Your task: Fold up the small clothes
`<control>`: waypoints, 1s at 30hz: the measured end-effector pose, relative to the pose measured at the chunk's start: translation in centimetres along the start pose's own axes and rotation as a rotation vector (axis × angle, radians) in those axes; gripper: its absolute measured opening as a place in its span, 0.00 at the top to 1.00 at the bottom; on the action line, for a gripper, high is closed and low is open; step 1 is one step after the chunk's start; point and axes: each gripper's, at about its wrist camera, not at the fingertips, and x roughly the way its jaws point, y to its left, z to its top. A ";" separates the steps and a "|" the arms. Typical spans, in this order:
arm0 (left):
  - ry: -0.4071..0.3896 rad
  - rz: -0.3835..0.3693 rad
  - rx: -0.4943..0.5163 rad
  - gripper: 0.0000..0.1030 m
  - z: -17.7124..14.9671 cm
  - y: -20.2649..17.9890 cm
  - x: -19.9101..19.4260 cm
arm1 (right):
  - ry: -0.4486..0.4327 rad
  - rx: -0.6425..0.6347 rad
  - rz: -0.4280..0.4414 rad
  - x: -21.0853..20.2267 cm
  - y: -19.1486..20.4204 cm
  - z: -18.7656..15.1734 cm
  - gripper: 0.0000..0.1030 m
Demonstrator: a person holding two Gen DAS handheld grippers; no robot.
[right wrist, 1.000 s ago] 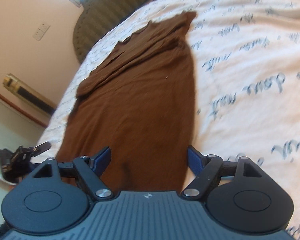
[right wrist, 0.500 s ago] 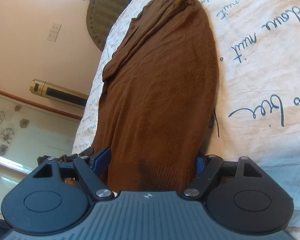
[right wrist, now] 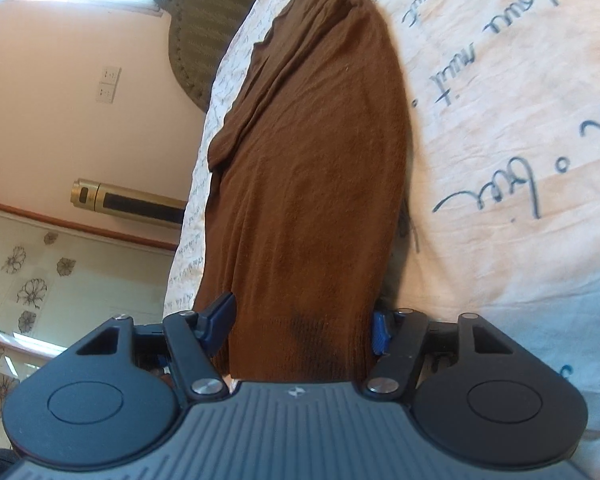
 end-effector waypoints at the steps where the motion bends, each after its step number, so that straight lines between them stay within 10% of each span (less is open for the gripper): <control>1: 0.005 0.006 -0.002 0.85 0.0 0.1 0.1 | 0.006 -0.003 -0.001 0.2 0.1 0.0 0.41; 5: 0.032 0.002 -0.024 0.85 -0.3 0.5 0.3 | 0.037 0.004 -0.012 1.2 -0.3 -0.3 0.60; 8: 0.024 0.006 -0.028 0.87 -0.5 0.5 0.2 | 0.057 -0.009 -0.042 1.7 -0.5 -0.6 0.96; 13: -0.041 0.034 0.024 0.97 -0.5 -0.9 -1.6 | 0.030 -0.111 -0.012 -0.1 2.1 -0.4 0.96; 18: -0.022 0.138 0.073 0.97 -1.4 -0.3 -2.6 | 0.088 -0.157 -0.219 -1.4 0.8 -0.2 0.96; 26: -0.023 0.160 0.094 0.95 -1.4 0.1 -3.7 | 0.085 -0.085 -0.173 -2.2 -0.1 -0.3 0.91; 30: -0.117 0.173 0.133 0.95 0.3 -1.0 -7.5 | -0.047 -0.171 -0.237 -6.2 1.7 1.7 0.85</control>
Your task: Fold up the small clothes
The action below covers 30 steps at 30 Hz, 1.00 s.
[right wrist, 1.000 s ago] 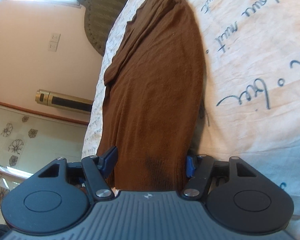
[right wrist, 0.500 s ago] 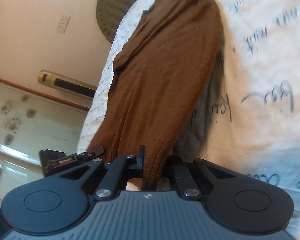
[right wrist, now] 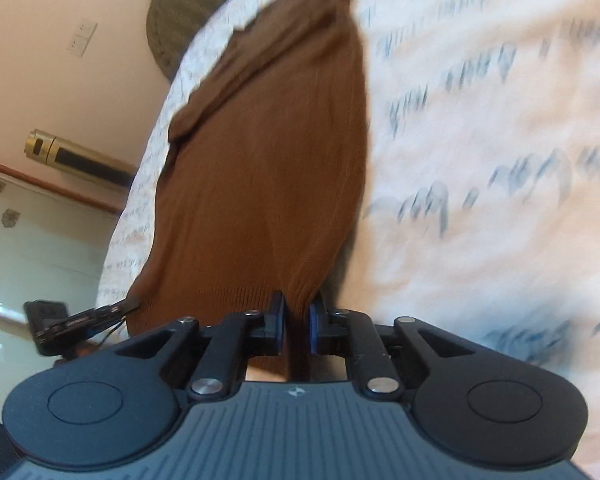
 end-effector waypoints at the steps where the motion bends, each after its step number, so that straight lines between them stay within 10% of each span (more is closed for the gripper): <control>1: -0.041 0.012 0.009 0.94 0.9 -0.2 -0.7 | -0.036 -0.016 -0.011 -0.5 0.2 0.8 0.83; 10: -0.153 0.193 0.190 0.69 5.6 -9.1 10.2 | -0.229 -0.125 -0.075 8.4 4.6 11.5 0.79; 13: -0.146 0.348 0.310 0.65 4.5 -10.5 14.8 | -0.209 -0.187 -0.244 12.9 5.2 13.0 0.70; 18: -0.184 0.410 0.491 0.59 1.5 -8.9 15.9 | -0.216 -0.368 -0.337 12.9 3.5 11.8 0.72; 24: -0.160 0.402 0.458 0.60 2.3 -8.6 15.2 | -0.242 -0.420 -0.444 12.0 5.4 10.6 0.72; 30: -0.147 0.441 0.408 0.54 2.2 -9.2 14.9 | -0.253 -0.472 -0.344 11.1 8.7 7.5 0.62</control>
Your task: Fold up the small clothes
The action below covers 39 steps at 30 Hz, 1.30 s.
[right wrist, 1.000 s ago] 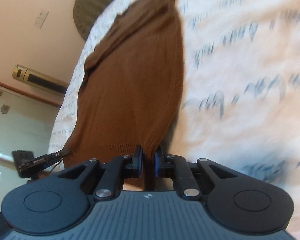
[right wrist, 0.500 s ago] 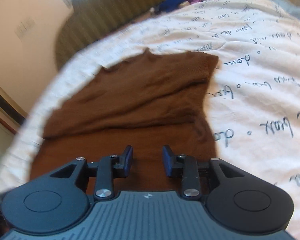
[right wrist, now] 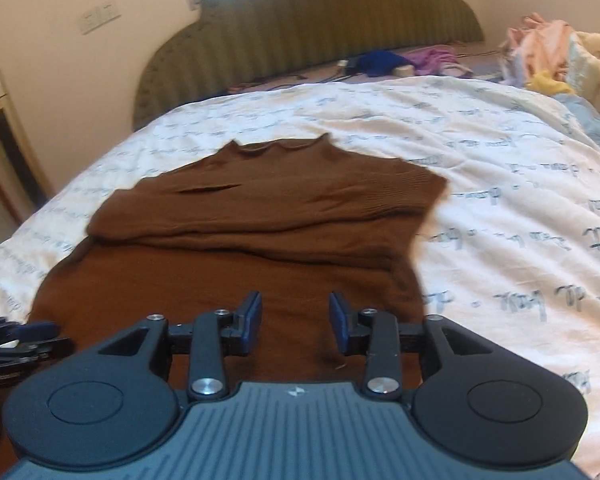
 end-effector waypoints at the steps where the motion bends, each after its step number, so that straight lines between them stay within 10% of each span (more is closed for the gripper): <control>1: -0.012 0.005 0.005 0.53 -0.3 0.0 0.1 | 0.043 -0.018 -0.026 1.0 0.0 -0.7 0.62; 8: -0.047 0.026 0.021 0.51 -1.0 -0.4 0.1 | 0.052 -0.029 -0.149 -0.4 -1.1 -2.4 0.62; 14: -0.059 0.028 0.022 0.50 -1.2 -0.3 0.2 | 0.096 -0.210 -0.057 -1.0 3.8 -4.8 0.61; 18: -0.062 0.025 0.023 0.50 -1.3 -0.2 0.2 | 0.043 -0.174 -0.073 -1.5 1.1 -6.0 0.29; 21: -0.064 0.027 0.023 0.50 -1.3 -0.2 0.2 | 0.060 -0.153 -0.141 -2.8 1.5 -5.4 0.29; 29: -0.070 0.033 0.022 0.49 -1.4 -0.2 0.0 | 0.037 -0.255 0.017 -3.3 3.5 -8.8 0.27; 33: -0.090 0.031 -0.052 0.42 -2.0 1.6 -3.0 | 0.034 -0.134 -0.029 -6.5 2.2 -7.9 0.26; 39: 0.011 -0.135 -0.276 0.28 -5.6 7.4 -6.4 | 0.103 0.213 0.153 -10.4 -4.4 -8.4 0.26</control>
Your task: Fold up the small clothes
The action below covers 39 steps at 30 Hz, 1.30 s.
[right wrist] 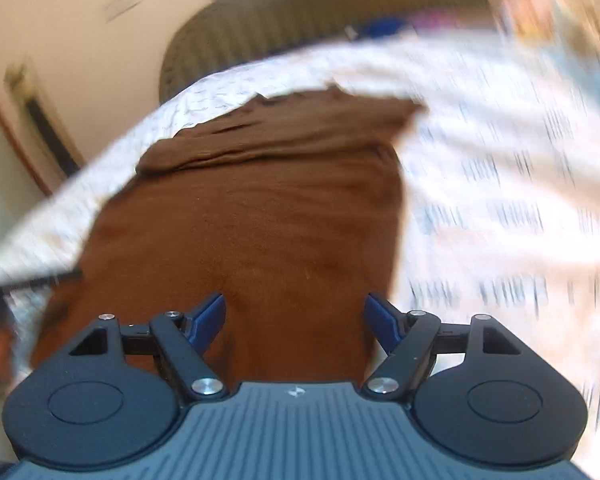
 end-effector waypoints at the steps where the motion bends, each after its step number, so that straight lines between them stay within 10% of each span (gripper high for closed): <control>1: 0.005 -0.045 -0.031 0.26 -0.3 0.7 -0.6 | 0.021 0.062 0.032 -0.2 -1.0 -0.2 0.26; 6: 0.160 -0.388 -0.224 0.17 -0.6 3.2 -1.1 | 0.136 0.255 0.233 0.6 -3.2 -1.4 0.25; 9: 0.215 -0.428 -0.234 0.20 -1.1 3.3 -1.0 | 0.174 0.278 0.284 0.9 -2.9 -2.4 0.25; 12: 0.246 -0.422 -0.239 0.43 -1.4 3.1 -1.1 | 0.184 0.335 0.350 1.1 -2.8 -3.4 0.28; 14: 0.280 -0.404 -0.251 0.70 -1.7 3.4 -0.8 | 0.201 0.348 0.347 1.1 -3.0 -4.0 0.51; 19: 0.304 -0.372 -0.281 0.91 -1.6 4.2 -0.2 | 0.201 0.387 0.342 1.6 -3.6 -4.8 0.84; 30: 0.192 -0.443 -0.263 0.97 0.7 2.9 -2.4 | 0.059 0.336 0.438 -0.2 -2.9 -1.9 0.94; 39: -0.033 -0.521 -0.370 0.97 12.3 0.8 3.7 | -0.115 0.396 0.508 5.3 -5.6 9.5 0.94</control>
